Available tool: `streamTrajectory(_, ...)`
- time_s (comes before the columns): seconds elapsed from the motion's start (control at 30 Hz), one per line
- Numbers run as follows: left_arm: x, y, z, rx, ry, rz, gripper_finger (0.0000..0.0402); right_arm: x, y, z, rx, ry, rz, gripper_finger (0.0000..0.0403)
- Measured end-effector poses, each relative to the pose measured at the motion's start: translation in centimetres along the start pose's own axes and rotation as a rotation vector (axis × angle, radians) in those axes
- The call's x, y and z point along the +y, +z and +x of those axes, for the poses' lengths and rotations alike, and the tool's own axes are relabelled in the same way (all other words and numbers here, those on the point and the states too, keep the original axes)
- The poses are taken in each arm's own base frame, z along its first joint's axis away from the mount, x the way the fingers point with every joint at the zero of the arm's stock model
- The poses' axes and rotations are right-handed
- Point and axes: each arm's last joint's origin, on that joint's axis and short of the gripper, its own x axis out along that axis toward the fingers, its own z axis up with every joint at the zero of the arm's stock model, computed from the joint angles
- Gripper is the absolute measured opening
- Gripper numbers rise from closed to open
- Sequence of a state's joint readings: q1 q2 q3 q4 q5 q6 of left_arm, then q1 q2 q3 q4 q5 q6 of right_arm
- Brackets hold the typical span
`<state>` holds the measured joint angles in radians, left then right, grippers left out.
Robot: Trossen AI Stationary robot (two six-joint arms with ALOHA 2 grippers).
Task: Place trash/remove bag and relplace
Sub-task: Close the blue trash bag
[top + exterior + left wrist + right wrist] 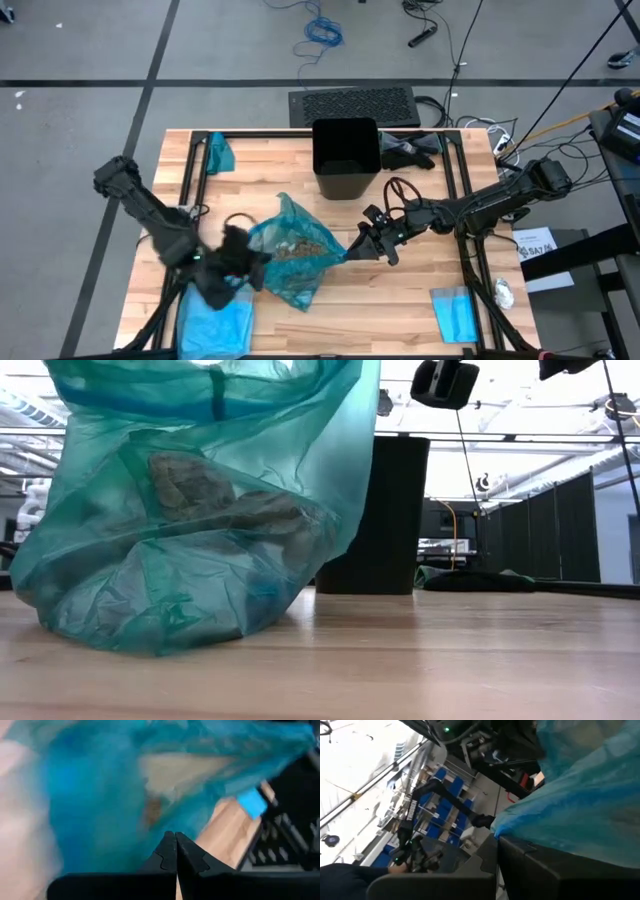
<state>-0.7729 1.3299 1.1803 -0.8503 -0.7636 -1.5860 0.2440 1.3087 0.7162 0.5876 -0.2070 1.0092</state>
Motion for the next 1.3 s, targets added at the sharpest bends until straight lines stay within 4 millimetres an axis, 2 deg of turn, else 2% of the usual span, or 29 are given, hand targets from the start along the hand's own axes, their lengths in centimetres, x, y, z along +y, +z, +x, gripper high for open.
streamTrajectory(0.1,-0.9,1.0,2.1,-0.011,-0.05,0.032,0.0,-0.1,-0.1,0.0,0.006,-0.01,0.002,0.0)
streamTrajectory(0.17,-1.6,1.7,2.7,0.0,-0.094,0.071,0.0,-0.1,-0.1,0.0,0.005,-0.011,0.003,0.0)
streamTrajectory(0.23,-2.4,2.6,2.5,-0.036,-0.119,0.106,0.0,-0.1,0.0,0.0,0.0,-0.01,0.004,0.0)
streamTrajectory(0.33,-2.8,4.2,0.4,-0.075,-0.127,0.135,0.0,0.3,-0.4,0.0,-0.019,-0.019,0.008,0.0)
streamTrajectory(0.4,-2.3,4.7,-1.0,-0.062,-0.099,0.159,0.0,0.9,-0.5,-0.2,-0.035,-0.007,-0.007,0.0)
streamTrajectory(0.5,-1.1,4.7,-1.9,-0.032,-0.025,0.176,0.0,1.5,-0.5,-0.3,-0.052,0.038,-0.038,0.0)
streamTrajectory(0.63,0.4,4.6,-2.8,-0.004,0.051,0.162,0.0,3.7,0.3,-0.7,-0.139,0.238,-0.13,0.0)
streamTrajectory(0.67,0.6,4.6,-3.1,-0.003,0.056,0.158,0.0,3.8,0.3,-0.8,-0.128,0.24,-0.136,0.0)
streamTrajectory(0.8,0.7,4.4,-3.3,0.004,0.064,0.16,0.0,1.4,-0.7,-0.3,-0.046,0.021,-0.038,0.0)
streamTrajectory(0.93,0.8,4.3,-3.2,0.015,0.072,0.167,0.0,3.8,0.2,-0.7,-0.11,0.239,-0.135,0.0)
streamTrajectory(1.1,1.7,4.1,-3.4,0.052,0.143,0.171,0.0,2.7,0.0,-0.6,-0.095,0.172,-0.114,0.0)
streamTrajectory(1.2,2.7,3.8,-3.6,0.111,0.242,0.169,0.0,3.3,0.0,-0.7,-0.078,0.193,-0.113,0.0)
streamTrajectory(1.3,3.8,3.3,-3.2,0.132,0.344,0.129,0.0,2.6,-0.6,-0.5,-0.049,0.125,-0.107,0.0)
